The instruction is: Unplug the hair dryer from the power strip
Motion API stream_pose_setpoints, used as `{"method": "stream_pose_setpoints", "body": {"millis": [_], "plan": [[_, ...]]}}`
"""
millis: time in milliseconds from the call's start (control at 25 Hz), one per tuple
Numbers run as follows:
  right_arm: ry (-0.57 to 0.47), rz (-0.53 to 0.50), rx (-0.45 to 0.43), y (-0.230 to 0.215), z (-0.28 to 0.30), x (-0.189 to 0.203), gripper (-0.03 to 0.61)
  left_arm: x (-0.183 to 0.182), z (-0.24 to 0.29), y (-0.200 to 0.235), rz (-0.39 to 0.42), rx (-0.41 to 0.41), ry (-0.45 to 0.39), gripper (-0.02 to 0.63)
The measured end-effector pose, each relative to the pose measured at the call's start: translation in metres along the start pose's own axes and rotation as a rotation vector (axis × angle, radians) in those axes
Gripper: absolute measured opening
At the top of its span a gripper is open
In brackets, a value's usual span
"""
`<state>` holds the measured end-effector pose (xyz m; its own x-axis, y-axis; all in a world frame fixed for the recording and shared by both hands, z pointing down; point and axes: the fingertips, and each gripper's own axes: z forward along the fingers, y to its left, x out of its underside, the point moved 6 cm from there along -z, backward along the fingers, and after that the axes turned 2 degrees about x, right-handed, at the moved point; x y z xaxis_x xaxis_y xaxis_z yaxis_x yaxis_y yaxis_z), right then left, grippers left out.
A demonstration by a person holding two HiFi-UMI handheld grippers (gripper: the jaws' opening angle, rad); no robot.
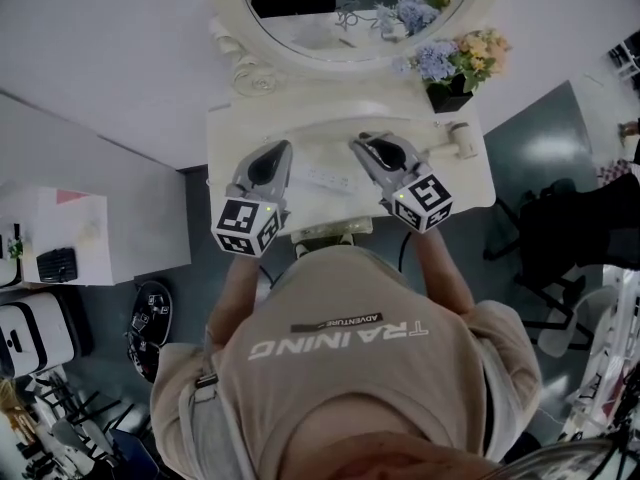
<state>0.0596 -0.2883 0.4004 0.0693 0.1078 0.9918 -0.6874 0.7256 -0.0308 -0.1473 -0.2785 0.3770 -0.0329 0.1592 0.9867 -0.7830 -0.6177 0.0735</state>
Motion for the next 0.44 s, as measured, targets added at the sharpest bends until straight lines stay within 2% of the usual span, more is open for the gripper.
{"method": "stream_pose_setpoints", "body": {"millis": [440], "plan": [[-0.009, 0.019, 0.02, -0.0021, -0.0016, 0.0087, 0.069, 0.0063, -0.0088, 0.0058, -0.037, -0.01, 0.006, 0.002]]}}
